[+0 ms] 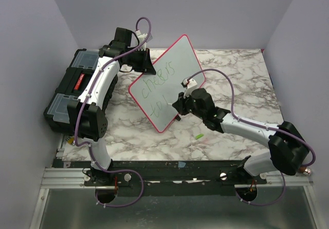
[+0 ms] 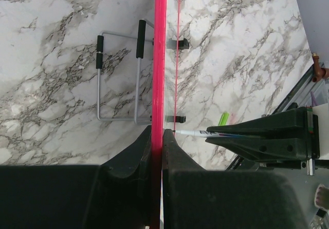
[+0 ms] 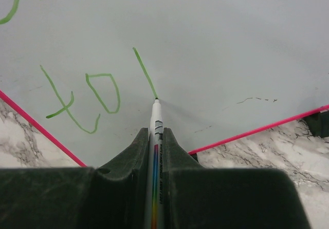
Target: Write a sentence on the whiteboard
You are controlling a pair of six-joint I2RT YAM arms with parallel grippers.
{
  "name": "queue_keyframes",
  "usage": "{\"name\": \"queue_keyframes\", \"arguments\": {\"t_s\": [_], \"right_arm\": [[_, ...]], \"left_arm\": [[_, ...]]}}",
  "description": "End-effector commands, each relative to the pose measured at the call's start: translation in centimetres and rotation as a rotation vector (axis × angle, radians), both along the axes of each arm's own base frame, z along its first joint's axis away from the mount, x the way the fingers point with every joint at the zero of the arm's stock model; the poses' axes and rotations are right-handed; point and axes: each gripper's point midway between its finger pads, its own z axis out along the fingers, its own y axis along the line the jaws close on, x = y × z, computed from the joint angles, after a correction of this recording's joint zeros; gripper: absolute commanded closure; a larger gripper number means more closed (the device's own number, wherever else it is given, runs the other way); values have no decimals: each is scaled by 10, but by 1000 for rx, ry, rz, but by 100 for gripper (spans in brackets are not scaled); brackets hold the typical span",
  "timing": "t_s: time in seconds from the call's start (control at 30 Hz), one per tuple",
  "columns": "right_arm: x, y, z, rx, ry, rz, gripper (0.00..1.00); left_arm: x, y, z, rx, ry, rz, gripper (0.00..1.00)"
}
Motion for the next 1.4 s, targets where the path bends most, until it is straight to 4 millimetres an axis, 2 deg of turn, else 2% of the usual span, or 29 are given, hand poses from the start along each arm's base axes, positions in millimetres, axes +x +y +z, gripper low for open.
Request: {"name": "queue_keyframes", "arguments": {"t_s": [0.0,0.1,0.47,0.9,1.13,1.37], "right_arm": [[-10,-1,-14,-19,56,27,99],[-9,2,-11,-12,54,35,99],[9,17,24,17,-12,38,99],[34,20,40,6,-54,-43,99],[38,11,36,-19,-54,-92,99],[32,5,22,-33,-21,-98,99]], "left_arm": [[10,10,8,49,-101,13,100],[9,10,8,49,-102,13,100],[8,9,8,44,-99,10,100],[8,9,7,45,-97,12,100],[8,9,8,45,-101,11,100],[6,10,9,47,-105,14,100]]}}
